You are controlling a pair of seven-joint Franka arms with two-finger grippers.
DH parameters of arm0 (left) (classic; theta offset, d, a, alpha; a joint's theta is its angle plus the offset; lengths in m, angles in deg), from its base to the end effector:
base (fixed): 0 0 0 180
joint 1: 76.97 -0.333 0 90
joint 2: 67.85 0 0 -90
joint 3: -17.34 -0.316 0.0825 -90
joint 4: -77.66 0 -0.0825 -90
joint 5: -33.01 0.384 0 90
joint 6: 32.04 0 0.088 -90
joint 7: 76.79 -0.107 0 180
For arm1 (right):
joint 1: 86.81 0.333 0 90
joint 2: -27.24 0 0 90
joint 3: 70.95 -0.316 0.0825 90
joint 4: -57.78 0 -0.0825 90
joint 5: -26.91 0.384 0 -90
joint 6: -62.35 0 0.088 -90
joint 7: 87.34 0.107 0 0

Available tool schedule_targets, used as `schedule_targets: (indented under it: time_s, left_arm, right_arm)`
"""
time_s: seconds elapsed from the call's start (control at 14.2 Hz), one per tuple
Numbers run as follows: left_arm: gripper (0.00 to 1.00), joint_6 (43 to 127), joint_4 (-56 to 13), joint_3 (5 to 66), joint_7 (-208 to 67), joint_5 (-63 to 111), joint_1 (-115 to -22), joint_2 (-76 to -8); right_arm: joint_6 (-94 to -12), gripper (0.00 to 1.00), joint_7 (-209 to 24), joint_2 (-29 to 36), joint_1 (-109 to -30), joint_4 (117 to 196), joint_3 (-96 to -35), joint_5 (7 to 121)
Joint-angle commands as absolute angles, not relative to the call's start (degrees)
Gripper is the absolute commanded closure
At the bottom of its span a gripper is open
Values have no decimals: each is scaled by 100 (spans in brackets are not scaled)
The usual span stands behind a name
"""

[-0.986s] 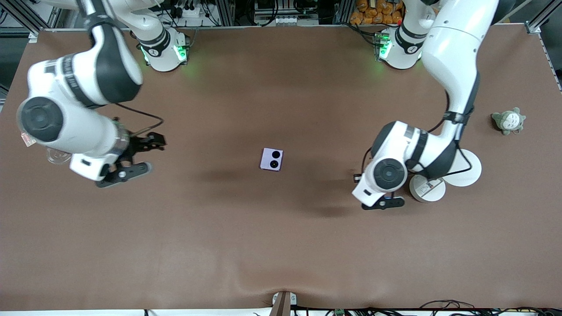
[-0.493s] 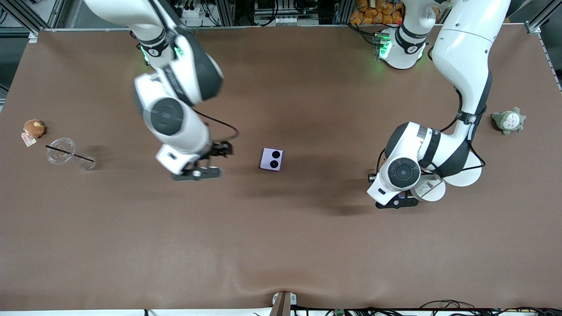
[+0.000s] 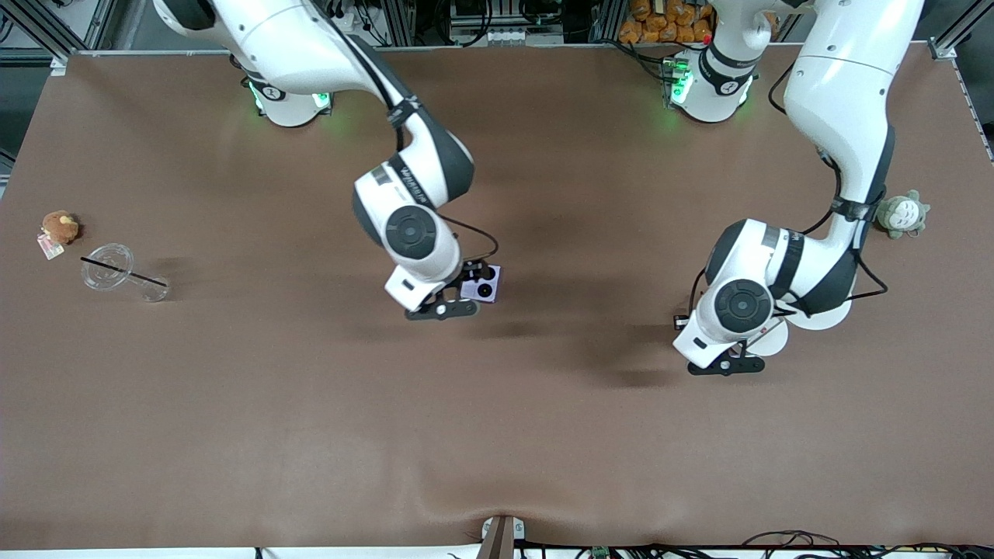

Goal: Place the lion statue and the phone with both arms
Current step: 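Carry the lion toward the white cup while the right gripper grasps the phone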

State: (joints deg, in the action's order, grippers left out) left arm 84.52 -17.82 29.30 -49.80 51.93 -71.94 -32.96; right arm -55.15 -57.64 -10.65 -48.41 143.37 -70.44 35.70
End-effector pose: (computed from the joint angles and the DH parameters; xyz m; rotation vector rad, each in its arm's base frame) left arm 0.6371 -0.1616 0.2417 -2.9082 -0.0235 0.2131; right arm 0.5481 0.4383 0.2736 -3.0830 -0.1025 0.2425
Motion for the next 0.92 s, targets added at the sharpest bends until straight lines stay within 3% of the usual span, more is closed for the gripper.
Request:
schedule_targets:
  time_s: [0.0, 0.56, 0.63, 0.7, 0.77, 0.85]
  left_arm:
    - [100, 8932, -2261, 3332, -5095, 5296, -7713, -3524]
    - [97, 9197, -2297, 3404, -5165, 5322, -7811, -3348]
    - [75, 9197, -2297, 3404, -5156, 5322, -7811, -3339]
    - [8, 9197, -2280, 3395, -5087, 5305, -7803, -3348]
    - [0, 9180, -2280, 3404, -5086, 5305, -7811, -3374]
    - [0, 9136, -2262, 3404, -5077, 5305, -7803, -3401]
  right_arm:
    - [-5883, 0, -5622, -1274, -4735, 14373, -6972, 3361]
    - [-6307, 0, -4286, -1688, -4445, 14373, -6972, 3412]
    - [-6316, 0, -4286, -1714, -4445, 14373, -6972, 3412]
    - [-6464, 0, -4260, -1749, -4419, 14373, -6972, 3412]
    - [-6500, 0, -4243, -1775, -4392, 14373, -6972, 3403]
    - [-6518, 0, -4242, -1802, -4392, 14373, -6972, 3403]
